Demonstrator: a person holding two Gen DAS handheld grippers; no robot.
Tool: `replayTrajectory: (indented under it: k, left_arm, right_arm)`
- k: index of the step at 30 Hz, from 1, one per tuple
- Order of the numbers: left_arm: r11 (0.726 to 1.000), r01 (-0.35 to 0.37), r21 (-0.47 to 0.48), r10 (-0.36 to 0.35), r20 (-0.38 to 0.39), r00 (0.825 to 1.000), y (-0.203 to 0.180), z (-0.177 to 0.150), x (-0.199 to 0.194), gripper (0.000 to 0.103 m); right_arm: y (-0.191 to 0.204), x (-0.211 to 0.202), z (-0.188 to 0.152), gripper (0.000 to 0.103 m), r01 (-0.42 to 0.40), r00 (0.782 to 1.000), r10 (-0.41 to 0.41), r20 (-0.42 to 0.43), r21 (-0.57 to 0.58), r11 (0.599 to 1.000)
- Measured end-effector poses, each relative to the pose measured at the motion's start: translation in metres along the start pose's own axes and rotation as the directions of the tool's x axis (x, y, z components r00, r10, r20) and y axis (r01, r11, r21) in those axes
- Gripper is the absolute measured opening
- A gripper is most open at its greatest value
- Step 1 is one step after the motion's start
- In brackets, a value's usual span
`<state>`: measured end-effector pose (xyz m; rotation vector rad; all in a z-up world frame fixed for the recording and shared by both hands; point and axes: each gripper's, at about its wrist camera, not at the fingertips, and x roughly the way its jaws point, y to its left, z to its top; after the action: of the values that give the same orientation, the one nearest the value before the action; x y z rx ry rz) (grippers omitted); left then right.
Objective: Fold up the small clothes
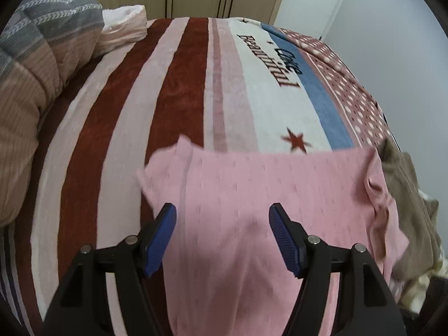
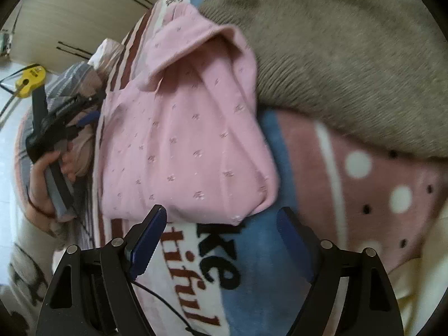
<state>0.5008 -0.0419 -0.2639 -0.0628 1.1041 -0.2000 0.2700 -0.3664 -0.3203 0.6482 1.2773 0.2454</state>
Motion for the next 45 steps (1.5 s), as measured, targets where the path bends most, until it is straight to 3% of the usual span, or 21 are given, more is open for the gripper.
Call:
replayTrajectory:
  k: [2, 12, 13, 14, 17, 20, 24, 28, 30, 36, 38, 42, 45]
  left_arm:
    - [1.000, 0.007, 0.010, -0.007, -0.007, 1.000, 0.000, -0.017, -0.011, 0.073]
    - [0.999, 0.017, 0.030, -0.015, -0.039, 0.999, 0.011, -0.075, -0.054, 0.075]
    - [1.000, 0.017, 0.025, -0.016, -0.038, 0.999, 0.014, -0.078, -0.057, 0.075]
    - [1.000, 0.017, 0.020, -0.016, -0.036, 0.999, 0.016, -0.079, -0.060, 0.075]
    - [1.000, 0.014, 0.009, -0.014, -0.022, 1.000, 0.025, -0.084, -0.071, 0.075]
    - [1.000, 0.006, 0.005, -0.006, -0.010, 1.000, 0.035, -0.087, -0.081, 0.075]
    - [1.000, -0.003, -0.010, 0.003, 0.008, 1.000, 0.052, -0.091, -0.096, 0.075]
    - [1.000, -0.014, -0.023, 0.015, 0.021, 1.000, 0.068, -0.094, -0.109, 0.075]
    - [0.999, -0.022, -0.034, 0.023, 0.026, 0.999, 0.078, -0.098, -0.116, 0.075]
    - [0.995, -0.048, -0.085, 0.051, 0.033, 0.998, 0.110, -0.109, -0.129, 0.075]
    - [0.993, -0.057, -0.107, 0.061, 0.031, 0.998, 0.121, -0.114, -0.132, 0.075]
    - [0.990, -0.068, -0.127, 0.072, 0.021, 0.997, 0.136, -0.121, -0.133, 0.076]
    - [0.989, -0.061, -0.133, 0.063, 0.011, 0.998, 0.138, -0.123, -0.130, 0.076]
  right_arm:
    - [0.003, 0.005, 0.004, 0.080, -0.033, 0.999, 0.033, -0.002, 0.010, 0.999]
    - [0.014, 0.027, 0.016, 0.085, -0.065, 0.995, 0.054, 0.081, 0.149, 0.987]
    - [0.018, 0.028, 0.017, 0.076, -0.058, 0.995, 0.046, 0.087, 0.139, 0.989]
    - [0.024, 0.028, 0.018, 0.058, -0.043, 0.995, 0.032, 0.095, 0.116, 0.992]
    - [0.044, 0.032, 0.022, 0.030, 0.006, 0.995, -0.010, 0.100, 0.039, 0.999]
    - [0.067, 0.023, 0.023, 0.022, 0.044, 0.987, -0.036, 0.157, -0.047, 0.998]
    - [0.112, 0.012, 0.027, 0.020, 0.107, 0.971, -0.060, 0.232, -0.197, 0.975]
    - [0.171, 0.013, 0.032, 0.020, 0.183, 0.960, -0.073, 0.270, -0.409, 0.894]
    - [0.204, 0.023, 0.032, 0.019, 0.219, 0.959, -0.080, 0.272, -0.530, 0.819]
    - [0.275, 0.089, -0.006, 0.019, 0.211, 0.977, -0.147, 0.156, -0.824, 0.526]
    - [0.278, 0.115, -0.020, 0.019, 0.179, 0.977, -0.191, 0.095, -0.851, 0.493]
    - [0.276, 0.140, -0.033, 0.020, 0.143, 0.974, -0.225, 0.037, -0.869, 0.474]
    - [0.277, 0.140, -0.030, 0.026, 0.132, 0.976, -0.216, 0.025, -0.856, 0.500]
